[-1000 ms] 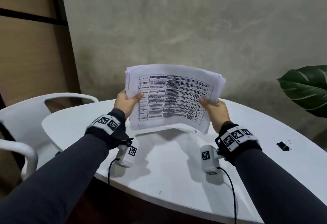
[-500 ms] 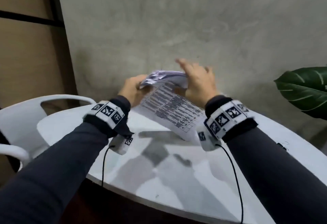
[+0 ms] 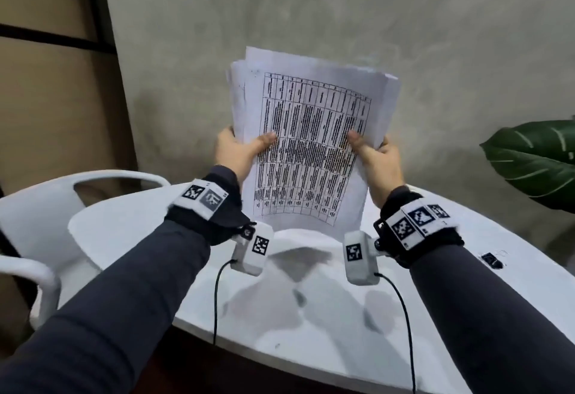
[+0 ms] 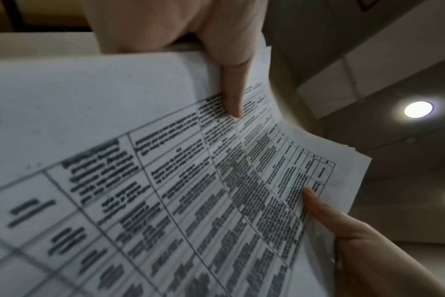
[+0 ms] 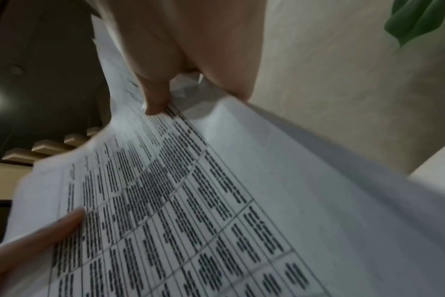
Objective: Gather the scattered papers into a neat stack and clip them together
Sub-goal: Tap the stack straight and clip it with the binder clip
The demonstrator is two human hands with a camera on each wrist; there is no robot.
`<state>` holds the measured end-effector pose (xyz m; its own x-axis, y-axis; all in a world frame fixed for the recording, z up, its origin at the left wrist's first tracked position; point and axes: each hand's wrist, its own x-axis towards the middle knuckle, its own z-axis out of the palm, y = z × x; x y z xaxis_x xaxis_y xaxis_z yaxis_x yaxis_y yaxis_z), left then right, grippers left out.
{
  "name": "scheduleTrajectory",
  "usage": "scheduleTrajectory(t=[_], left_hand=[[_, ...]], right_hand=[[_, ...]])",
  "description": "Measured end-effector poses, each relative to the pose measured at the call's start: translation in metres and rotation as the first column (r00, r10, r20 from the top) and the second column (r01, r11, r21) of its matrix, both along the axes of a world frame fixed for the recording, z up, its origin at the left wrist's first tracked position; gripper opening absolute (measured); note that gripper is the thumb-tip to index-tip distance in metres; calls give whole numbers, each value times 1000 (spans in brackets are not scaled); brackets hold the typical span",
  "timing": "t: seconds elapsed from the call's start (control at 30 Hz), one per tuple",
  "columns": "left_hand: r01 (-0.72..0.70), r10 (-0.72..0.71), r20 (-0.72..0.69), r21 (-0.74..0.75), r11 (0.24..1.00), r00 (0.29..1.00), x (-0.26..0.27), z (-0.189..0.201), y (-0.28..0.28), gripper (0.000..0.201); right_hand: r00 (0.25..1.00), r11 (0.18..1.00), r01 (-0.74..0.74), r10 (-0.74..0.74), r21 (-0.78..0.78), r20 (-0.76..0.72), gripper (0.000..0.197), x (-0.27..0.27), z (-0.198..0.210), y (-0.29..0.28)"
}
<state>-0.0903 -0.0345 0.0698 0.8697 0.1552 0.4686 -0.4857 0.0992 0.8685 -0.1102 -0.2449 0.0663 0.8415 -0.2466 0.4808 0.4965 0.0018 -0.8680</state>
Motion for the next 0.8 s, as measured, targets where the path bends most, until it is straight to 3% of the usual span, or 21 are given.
scheduleTrajectory(t=[0.07, 0.2, 0.27, 0.4, 0.5, 0.57, 0.63, 0.8], left_hand=[[0, 0, -4, 31, 1000, 1000, 4, -10, 0, 30], [27, -20, -56, 120, 992, 998, 2, -33, 8, 106], [15, -11, -34, 115, 993, 999, 0, -29, 10, 119], [-10, 9, 12, 75, 997, 1000, 1, -1, 11, 113], [-95, 75, 122, 168, 981, 990, 3, 11, 9, 99], [-128, 95, 153, 228, 965, 984, 3, 13, 8, 73], [-147, 109, 154, 263, 954, 982, 1, 13, 8, 44], [-114, 82, 140, 241, 964, 987, 5, 11, 15, 34]], right_hand=[[999, 1000, -5, 5, 4, -32, 7, -2, -12, -1], [998, 994, -32, 25, -103, -62, 19, -5, -36, -7], [999, 995, -23, 19, -99, -44, 32, -4, -31, -8], [997, 993, 35, -27, -115, 71, 58, 0, -2, -2], [953, 937, 208, -129, -282, 274, 73, 2, 16, 5], [923, 865, 316, -186, -390, 336, 60, 3, 21, 8], [921, 860, 335, -212, -386, 327, 37, 7, 19, 8], [909, 915, 338, -257, -221, 329, 15, 8, 15, 3]])
